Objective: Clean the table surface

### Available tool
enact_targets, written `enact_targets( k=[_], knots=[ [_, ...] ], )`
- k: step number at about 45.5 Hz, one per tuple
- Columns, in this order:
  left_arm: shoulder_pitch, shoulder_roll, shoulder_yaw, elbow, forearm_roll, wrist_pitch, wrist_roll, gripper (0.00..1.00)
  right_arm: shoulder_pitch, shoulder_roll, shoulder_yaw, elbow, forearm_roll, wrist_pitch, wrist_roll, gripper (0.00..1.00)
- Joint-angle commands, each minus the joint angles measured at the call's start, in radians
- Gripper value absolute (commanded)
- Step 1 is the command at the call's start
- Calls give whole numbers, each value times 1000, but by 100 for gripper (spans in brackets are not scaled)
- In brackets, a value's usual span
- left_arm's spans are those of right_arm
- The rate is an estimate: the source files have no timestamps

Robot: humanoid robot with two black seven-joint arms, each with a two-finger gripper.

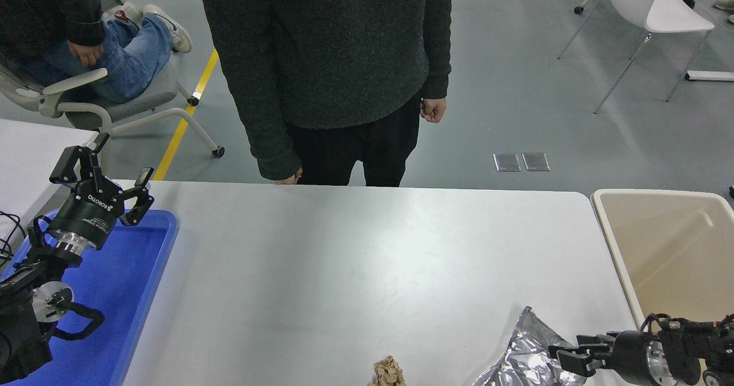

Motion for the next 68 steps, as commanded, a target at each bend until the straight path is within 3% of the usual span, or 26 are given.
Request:
enact_targets(
  k=[1,6,9,41,51,68],
  knots=[
    [0,0,0,0,0,0,0,100,2,1,0,-2,2,2,0,51],
    [0,0,0,0,0,0,0,100,3,-6,0,-2,2,11,0,23],
    [0,0,0,0,0,0,0,100,5,-12,-5,-2,3,21,6,0],
    [0,0,0,0,0,0,0,100,14,-71,-2,7,74,82,52,0],
    [0,0,0,0,0,0,0,100,25,-94,13,7,170,84,54,0],
    [0,0,0,0,0,0,0,100,118,-285,18,59,285,128,112,0]
  ],
)
